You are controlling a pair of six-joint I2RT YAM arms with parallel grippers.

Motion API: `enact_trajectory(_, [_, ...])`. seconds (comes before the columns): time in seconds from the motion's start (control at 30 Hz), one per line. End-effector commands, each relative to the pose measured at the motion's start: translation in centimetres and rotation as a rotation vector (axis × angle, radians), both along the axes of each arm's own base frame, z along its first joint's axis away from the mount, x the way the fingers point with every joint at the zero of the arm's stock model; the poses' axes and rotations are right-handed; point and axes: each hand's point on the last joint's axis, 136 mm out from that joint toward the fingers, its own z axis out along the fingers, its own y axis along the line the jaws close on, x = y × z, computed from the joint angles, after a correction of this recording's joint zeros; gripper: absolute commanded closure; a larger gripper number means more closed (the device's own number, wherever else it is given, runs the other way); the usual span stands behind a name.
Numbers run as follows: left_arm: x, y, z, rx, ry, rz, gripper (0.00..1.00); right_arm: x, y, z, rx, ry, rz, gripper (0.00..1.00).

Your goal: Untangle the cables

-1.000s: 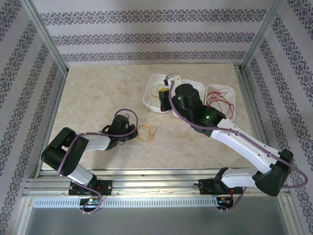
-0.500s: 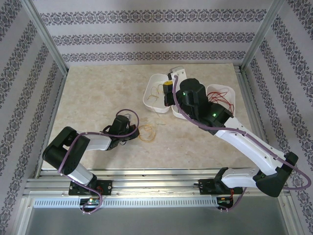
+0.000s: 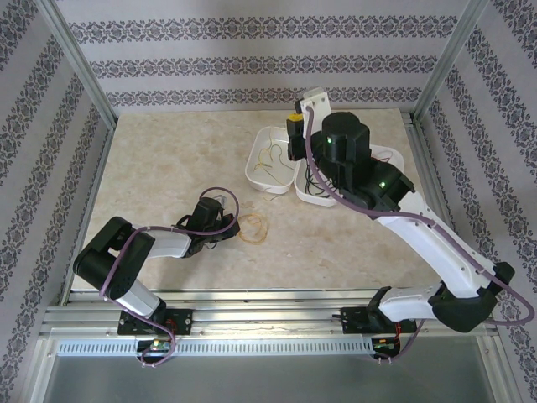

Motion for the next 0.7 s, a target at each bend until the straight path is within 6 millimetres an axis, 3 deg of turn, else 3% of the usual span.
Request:
enact_trajectory(0.0, [-1.6,-1.4,-0.6,-0.024,0.044,-0.064,1.00,1.5,-0.3,0.9,-0.021,-0.021,-0.019,1.00])
enact_trajectory(0.3, [-1.6,-1.4,-0.5,-0.023,0.040,-0.069,1.00,6.8,-0.1,-0.2,-0.031,0.002,-0.070,1.00])
enact_trajectory(0.5, [-1.7,-1.3,-0.3,-0.023,0.036,-0.070,1.00,11.0,-0.1,-3.7,-0.035,0.086,-0.100,1.00])
enact_trajectory(0.67, [-1.7,-1.2,-0.1,-0.021,0.027,-0.065,1.00,13.0,-0.1,-7.0,-0.020,0.184,-0.103,1.00])
